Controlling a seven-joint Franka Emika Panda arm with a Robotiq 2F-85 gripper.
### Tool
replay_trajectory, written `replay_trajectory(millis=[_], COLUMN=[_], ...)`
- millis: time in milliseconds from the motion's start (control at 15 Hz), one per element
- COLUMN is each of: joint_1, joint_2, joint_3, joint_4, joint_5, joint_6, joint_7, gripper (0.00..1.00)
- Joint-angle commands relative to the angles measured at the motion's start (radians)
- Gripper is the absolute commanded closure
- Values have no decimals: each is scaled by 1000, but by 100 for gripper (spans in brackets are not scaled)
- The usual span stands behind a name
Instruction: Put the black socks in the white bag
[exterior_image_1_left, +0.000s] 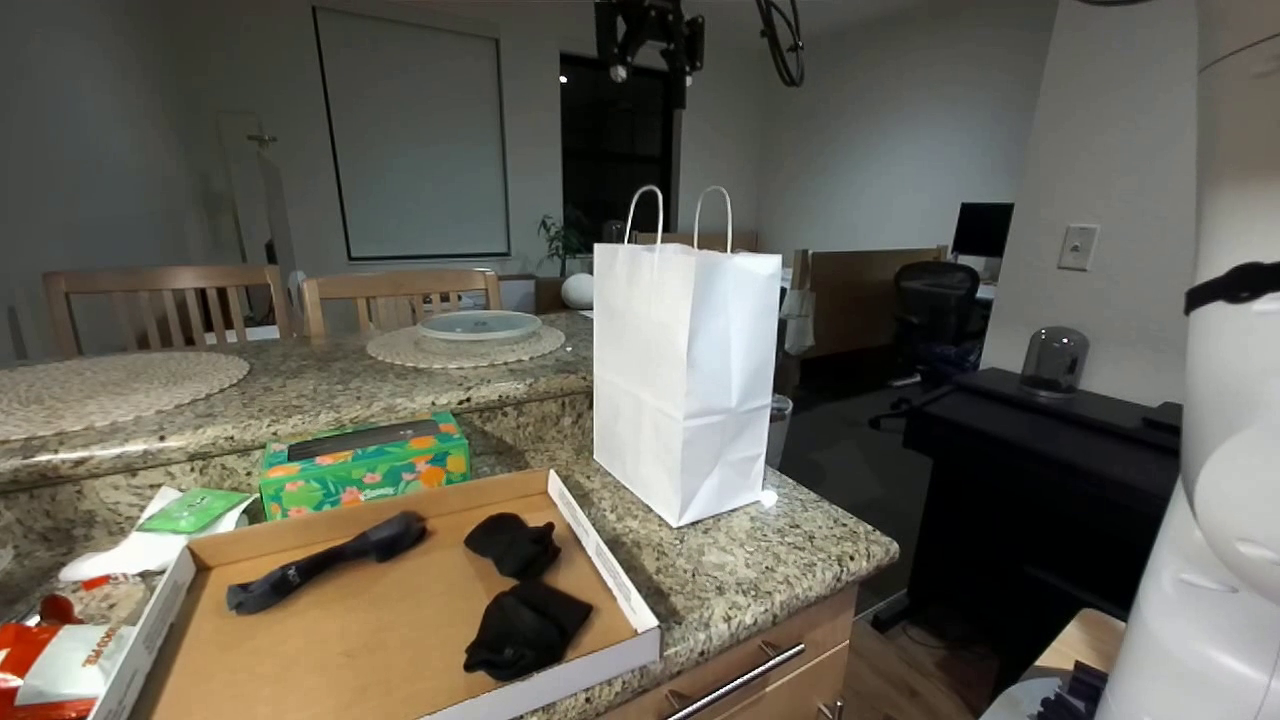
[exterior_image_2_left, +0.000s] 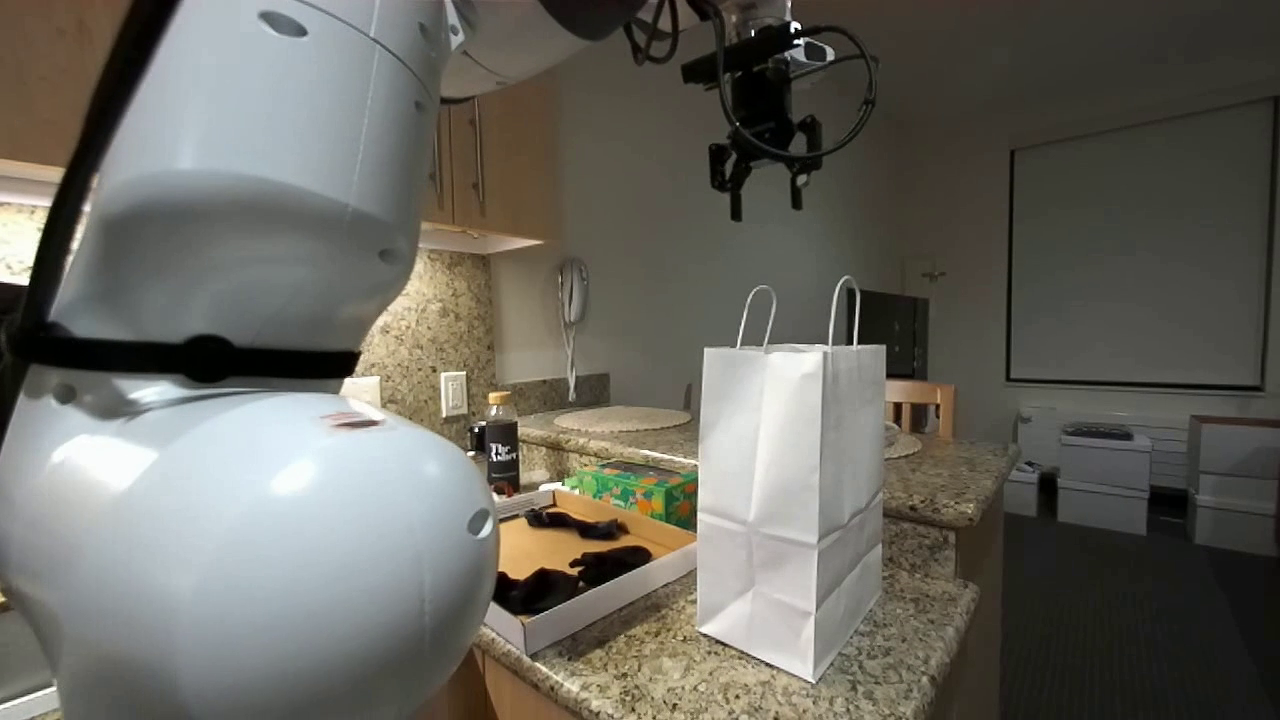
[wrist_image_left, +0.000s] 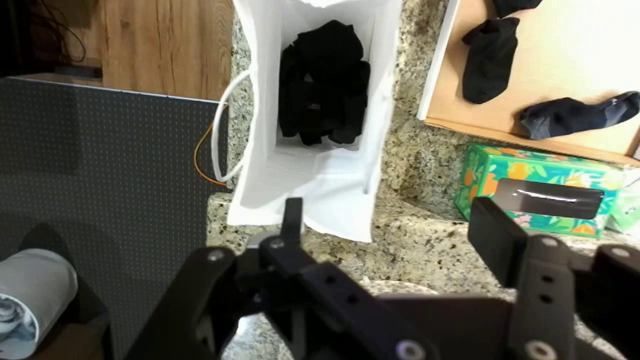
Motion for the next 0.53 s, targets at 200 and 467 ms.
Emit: replay_trajectory(millis=[200,467], joint_1=[197,307], joint_2=[-33,-1], joint_3=[130,188], joint_4=[-37,-125], joint_5=[-27,-15], joint_6=[17,158], joint_7=[113,242], gripper=[0,0])
